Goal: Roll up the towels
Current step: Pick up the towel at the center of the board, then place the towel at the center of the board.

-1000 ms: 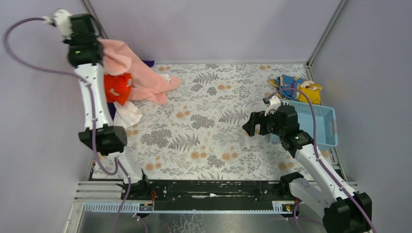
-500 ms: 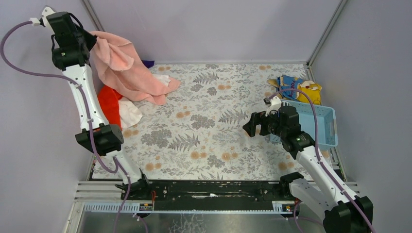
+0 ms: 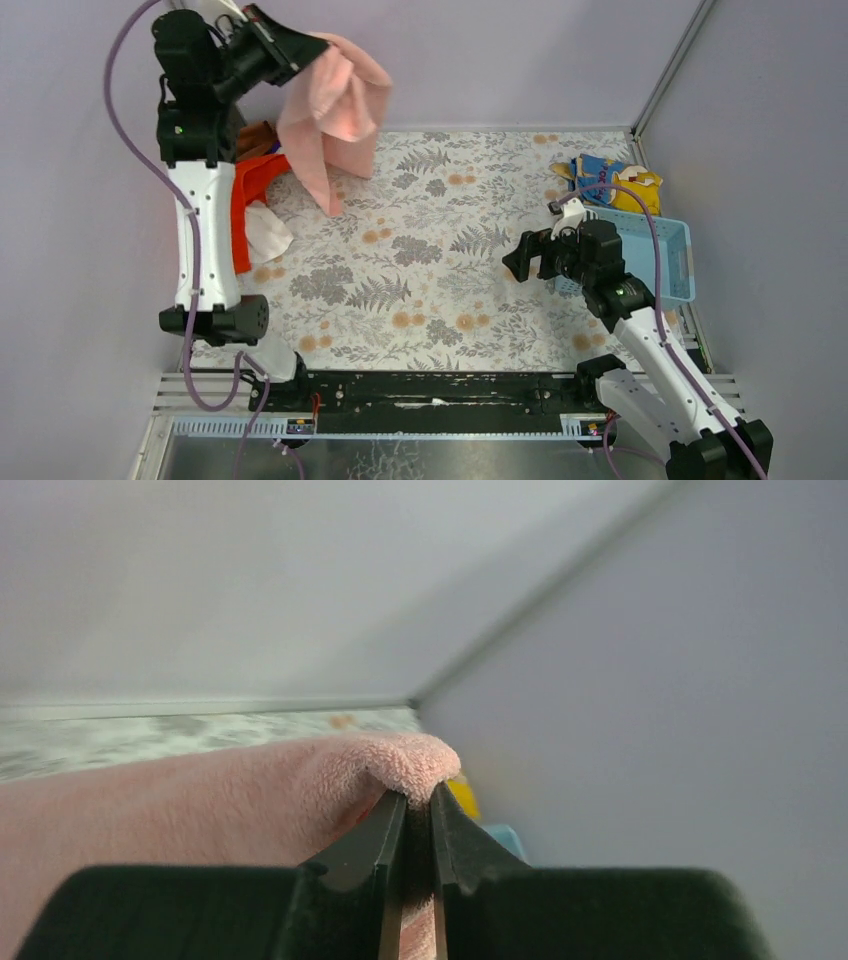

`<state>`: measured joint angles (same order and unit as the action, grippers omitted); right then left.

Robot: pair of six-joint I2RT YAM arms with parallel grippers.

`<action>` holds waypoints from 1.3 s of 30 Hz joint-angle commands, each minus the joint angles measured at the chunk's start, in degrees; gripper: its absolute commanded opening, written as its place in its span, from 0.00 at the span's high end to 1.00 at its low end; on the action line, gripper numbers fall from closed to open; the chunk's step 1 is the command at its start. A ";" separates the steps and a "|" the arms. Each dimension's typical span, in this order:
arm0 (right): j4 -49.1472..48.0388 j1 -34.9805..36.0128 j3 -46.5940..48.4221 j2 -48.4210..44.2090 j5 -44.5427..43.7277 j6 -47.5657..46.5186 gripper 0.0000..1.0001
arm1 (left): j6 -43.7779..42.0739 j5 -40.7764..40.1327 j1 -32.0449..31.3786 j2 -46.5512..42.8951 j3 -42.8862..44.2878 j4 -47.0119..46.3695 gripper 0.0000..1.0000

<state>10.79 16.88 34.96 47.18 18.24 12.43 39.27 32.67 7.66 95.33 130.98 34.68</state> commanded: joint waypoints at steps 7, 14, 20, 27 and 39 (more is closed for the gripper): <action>2.90 0.43 6.11 -5.83 -6.04 -1.00 0.00 | 2.32 11.43 -21.02 -7.21 -3.88 -11.49 0.90; 4.48 0.41 6.72 -7.63 -7.33 -1.10 0.00 | -11.60 -3.45 -21.55 -20.63 -28.67 -4.16 0.84; 3.95 0.40 6.75 -2.50 -2.78 0.26 0.02 | -17.03 -38.99 -20.79 -21.42 -45.16 6.49 0.83; 0.16 0.40 6.71 7.48 -0.45 1.70 0.04 | -9.83 -51.95 -13.33 -23.88 -59.63 9.61 0.48; -5.82 0.38 23.37 40.66 -8.31 2.70 0.20 | -6.04 -33.71 -13.11 -25.71 -71.30 4.88 0.20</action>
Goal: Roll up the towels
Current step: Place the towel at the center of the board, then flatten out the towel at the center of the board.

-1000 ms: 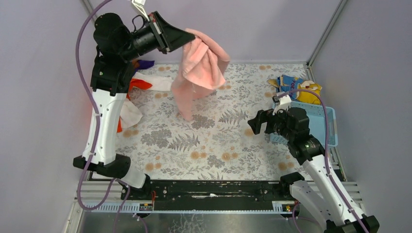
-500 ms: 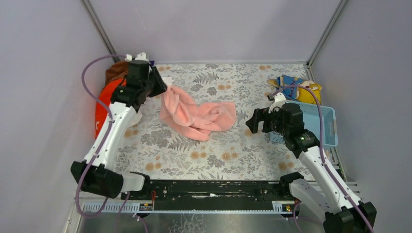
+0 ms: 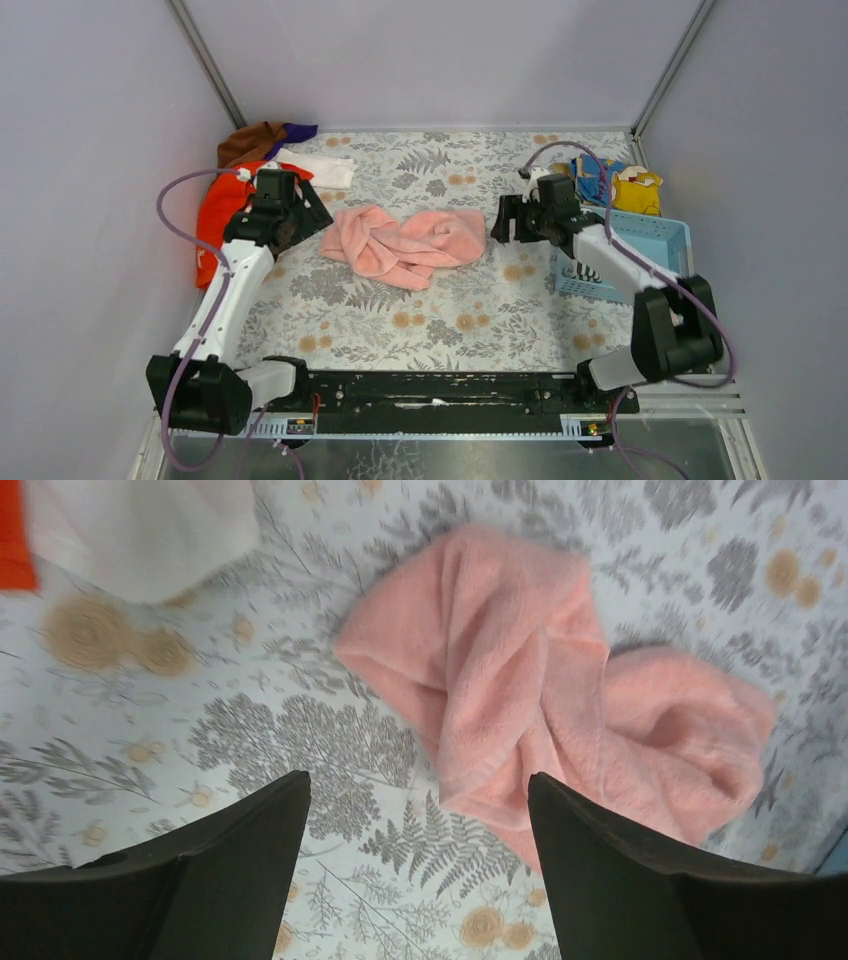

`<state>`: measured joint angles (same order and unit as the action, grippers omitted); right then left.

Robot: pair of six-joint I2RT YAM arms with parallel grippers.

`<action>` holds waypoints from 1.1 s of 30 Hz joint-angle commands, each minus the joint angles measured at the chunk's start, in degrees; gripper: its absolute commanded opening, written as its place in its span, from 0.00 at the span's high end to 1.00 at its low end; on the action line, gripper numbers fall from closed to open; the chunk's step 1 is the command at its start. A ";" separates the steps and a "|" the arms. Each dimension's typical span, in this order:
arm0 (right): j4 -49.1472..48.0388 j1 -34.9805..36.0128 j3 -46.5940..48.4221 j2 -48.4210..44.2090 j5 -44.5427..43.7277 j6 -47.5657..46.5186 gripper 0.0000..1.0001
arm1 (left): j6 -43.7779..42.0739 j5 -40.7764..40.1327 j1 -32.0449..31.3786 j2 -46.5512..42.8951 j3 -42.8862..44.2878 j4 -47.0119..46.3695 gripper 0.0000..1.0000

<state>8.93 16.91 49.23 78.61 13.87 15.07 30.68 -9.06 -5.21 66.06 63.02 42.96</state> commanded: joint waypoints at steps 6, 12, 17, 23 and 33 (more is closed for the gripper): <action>-4.74 0.39 19.74 24.74 -4.29 0.44 0.28 | 4.13 11.73 -4.06 6.36 -7.12 -6.70 0.18; -2.53 1.54 28.23 35.54 -2.23 0.59 0.29 | 5.18 9.67 -6.01 11.49 -8.49 -8.03 0.17; 3.05 3.86 33.72 41.79 -3.78 -0.69 0.29 | 5.88 9.78 -6.14 14.28 -8.70 -9.56 0.17; 6.74 6.32 33.23 43.74 -6.10 -1.27 0.39 | 6.08 9.55 -6.50 17.42 -8.39 -10.57 0.17; 11.27 6.94 33.75 38.49 -16.31 -4.50 0.91 | 7.64 8.97 -7.08 24.42 -6.50 -13.12 0.22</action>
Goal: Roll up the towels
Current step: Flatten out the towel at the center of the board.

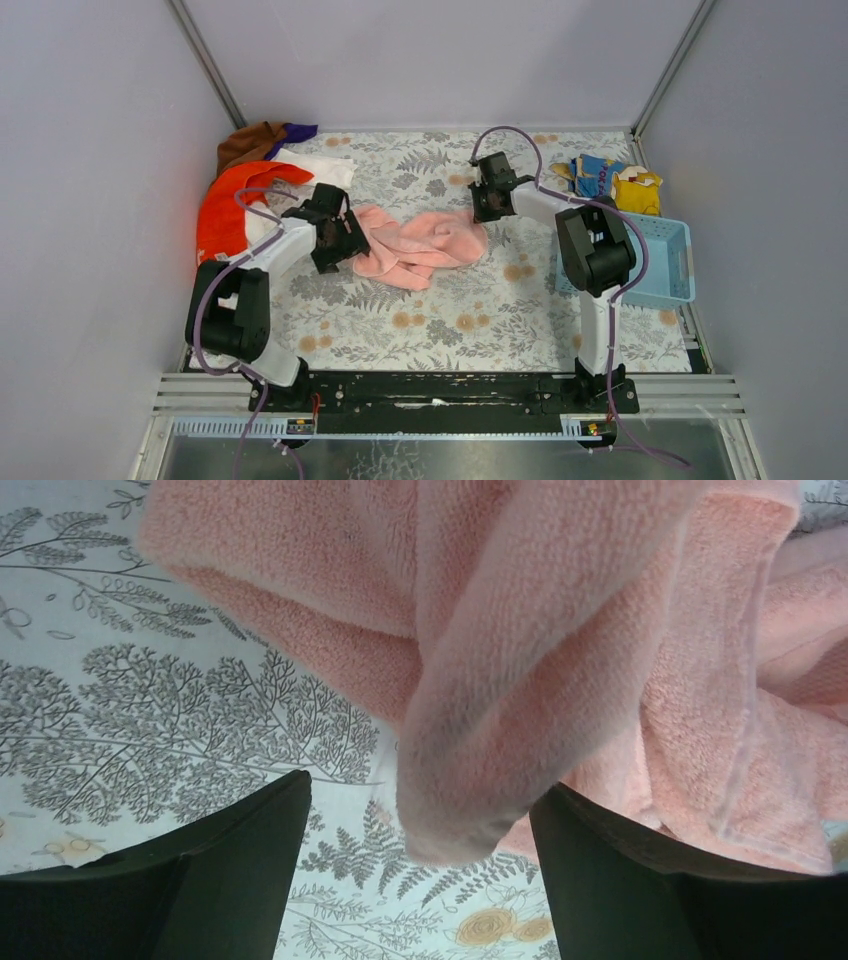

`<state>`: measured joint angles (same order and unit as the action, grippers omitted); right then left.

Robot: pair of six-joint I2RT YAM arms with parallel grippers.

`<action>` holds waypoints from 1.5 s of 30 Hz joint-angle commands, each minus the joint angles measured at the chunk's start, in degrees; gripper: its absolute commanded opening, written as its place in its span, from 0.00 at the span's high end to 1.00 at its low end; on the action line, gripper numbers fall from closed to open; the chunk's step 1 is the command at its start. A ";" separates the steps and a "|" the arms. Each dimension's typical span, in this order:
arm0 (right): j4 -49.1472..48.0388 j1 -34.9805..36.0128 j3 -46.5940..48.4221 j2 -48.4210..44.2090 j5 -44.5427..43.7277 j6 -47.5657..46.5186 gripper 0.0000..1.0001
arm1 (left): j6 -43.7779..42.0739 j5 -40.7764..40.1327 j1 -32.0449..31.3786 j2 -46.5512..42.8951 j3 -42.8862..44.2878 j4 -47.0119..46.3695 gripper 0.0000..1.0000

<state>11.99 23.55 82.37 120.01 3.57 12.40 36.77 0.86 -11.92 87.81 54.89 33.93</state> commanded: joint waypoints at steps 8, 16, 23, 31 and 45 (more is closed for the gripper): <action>11.68 -4.66 2.42 -15.26 -9.93 -4.58 0.96 | 0.21 -8.29 0.16 5.74 9.43 -0.16 0.83; 12.28 -12.01 0.59 -28.64 -8.96 -4.46 0.96 | -6.02 -22.99 8.41 -1.40 22.13 9.75 0.96; 10.41 -13.23 -7.16 -35.80 -8.20 -3.35 0.96 | -5.21 -19.72 21.07 -13.48 11.37 5.09 0.82; 7.63 -13.22 -16.07 -39.19 -2.47 -1.44 0.96 | -4.10 -6.14 25.25 -14.48 2.97 3.77 0.49; 3.20 -13.22 -21.78 -39.68 2.40 -0.66 0.95 | 6.32 4.44 16.32 -19.95 -15.01 -0.06 0.44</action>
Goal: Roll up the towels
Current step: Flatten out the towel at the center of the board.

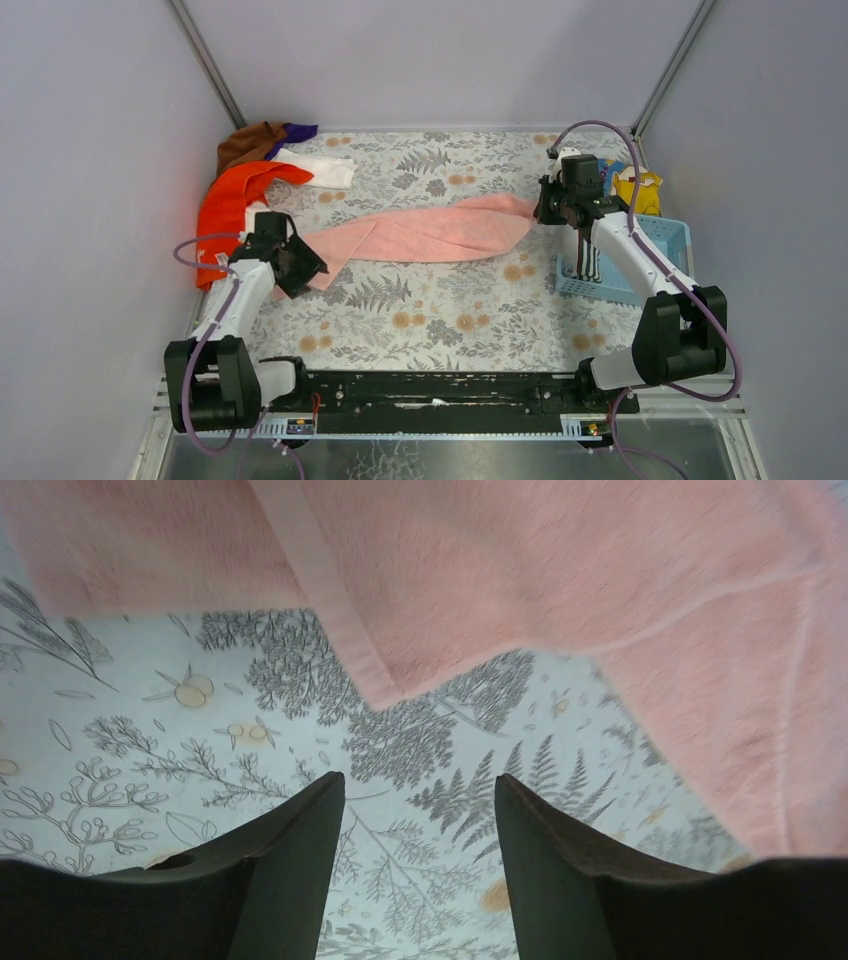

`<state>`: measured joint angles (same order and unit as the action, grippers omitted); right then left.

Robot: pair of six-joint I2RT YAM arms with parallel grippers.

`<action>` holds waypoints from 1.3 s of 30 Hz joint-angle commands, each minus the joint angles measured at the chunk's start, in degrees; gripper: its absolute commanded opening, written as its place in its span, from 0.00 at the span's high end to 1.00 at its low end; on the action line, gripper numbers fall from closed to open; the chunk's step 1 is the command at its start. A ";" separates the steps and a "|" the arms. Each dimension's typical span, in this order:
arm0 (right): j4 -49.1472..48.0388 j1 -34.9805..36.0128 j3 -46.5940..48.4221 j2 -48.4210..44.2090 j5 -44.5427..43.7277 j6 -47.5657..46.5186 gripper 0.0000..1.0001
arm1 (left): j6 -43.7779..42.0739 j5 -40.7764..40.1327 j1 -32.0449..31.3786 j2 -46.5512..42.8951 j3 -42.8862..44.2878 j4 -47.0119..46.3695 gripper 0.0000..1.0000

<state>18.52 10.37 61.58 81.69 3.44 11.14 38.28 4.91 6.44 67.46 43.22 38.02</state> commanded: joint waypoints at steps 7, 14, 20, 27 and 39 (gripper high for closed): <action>-4.17 -0.06 -2.27 -1.66 3.49 0.10 0.94 | 7.20 -7.54 -4.08 6.74 -2.34 -6.73 0.52; -4.45 -0.06 -2.99 -2.15 2.69 0.02 0.94 | 7.37 -11.08 -6.37 13.89 -1.37 -7.94 0.55; -4.32 -0.07 -3.00 -1.62 2.38 0.45 0.94 | 7.72 -13.52 -7.16 17.02 -1.80 -8.50 0.65; -2.83 -0.05 -1.91 -1.18 -0.04 1.38 0.94 | 7.64 -12.87 -7.69 18.95 -1.01 -9.10 1.00; 7.67 -1.94 14.17 5.15 -9.86 4.44 0.98 | -5.72 -17.43 4.91 2.97 39.33 12.02 1.00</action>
<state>24.82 9.74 68.71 86.50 -2.24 13.76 38.70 -9.76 7.79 72.05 69.65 42.63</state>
